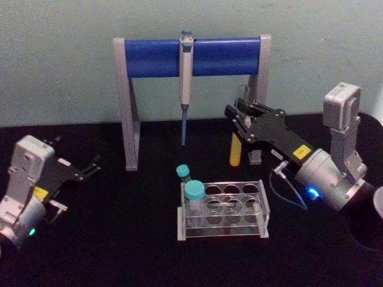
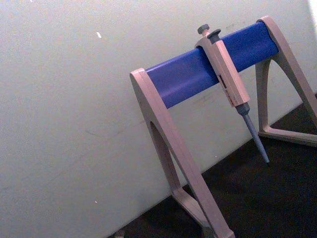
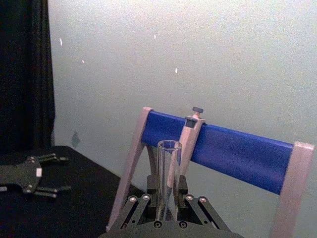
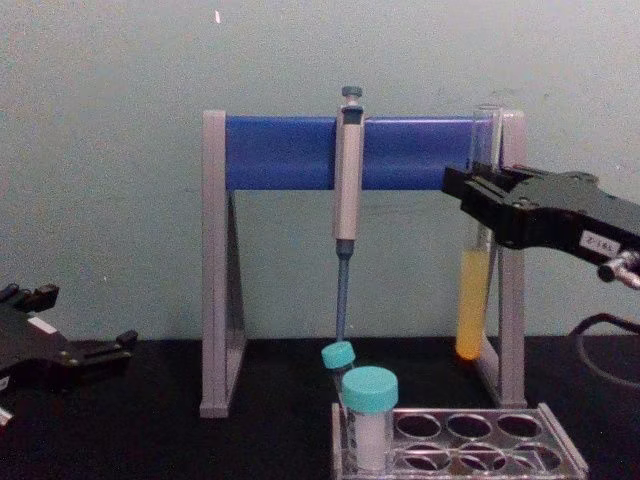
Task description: Pick up the test tube from the test tube rack, shake it, then place it back into the test tube rack.
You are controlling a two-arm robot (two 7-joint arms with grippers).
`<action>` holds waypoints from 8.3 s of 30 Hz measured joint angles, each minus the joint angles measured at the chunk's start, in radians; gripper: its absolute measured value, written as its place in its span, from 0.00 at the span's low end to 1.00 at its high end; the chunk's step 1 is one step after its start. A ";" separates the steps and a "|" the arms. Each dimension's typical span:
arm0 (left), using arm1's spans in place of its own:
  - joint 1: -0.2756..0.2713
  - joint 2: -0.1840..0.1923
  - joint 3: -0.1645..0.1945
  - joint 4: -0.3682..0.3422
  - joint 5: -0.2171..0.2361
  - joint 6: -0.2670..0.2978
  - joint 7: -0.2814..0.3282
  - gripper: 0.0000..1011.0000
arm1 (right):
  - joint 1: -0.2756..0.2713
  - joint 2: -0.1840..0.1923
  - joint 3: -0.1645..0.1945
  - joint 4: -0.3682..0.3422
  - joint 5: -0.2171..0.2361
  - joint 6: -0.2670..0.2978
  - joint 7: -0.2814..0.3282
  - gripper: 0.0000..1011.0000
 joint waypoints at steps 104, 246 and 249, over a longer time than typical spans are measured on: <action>0.000 0.000 0.000 0.000 0.000 0.000 0.000 0.99 | -0.026 -0.024 0.005 0.005 0.059 -0.038 0.025 0.23; 0.000 0.000 0.000 0.000 0.000 0.000 0.000 0.99 | -0.017 0.028 -0.117 0.134 0.132 0.011 0.181 0.23; 0.000 0.000 0.000 0.000 0.000 0.000 0.000 0.99 | -0.017 0.028 -0.117 0.135 0.132 0.012 0.181 0.23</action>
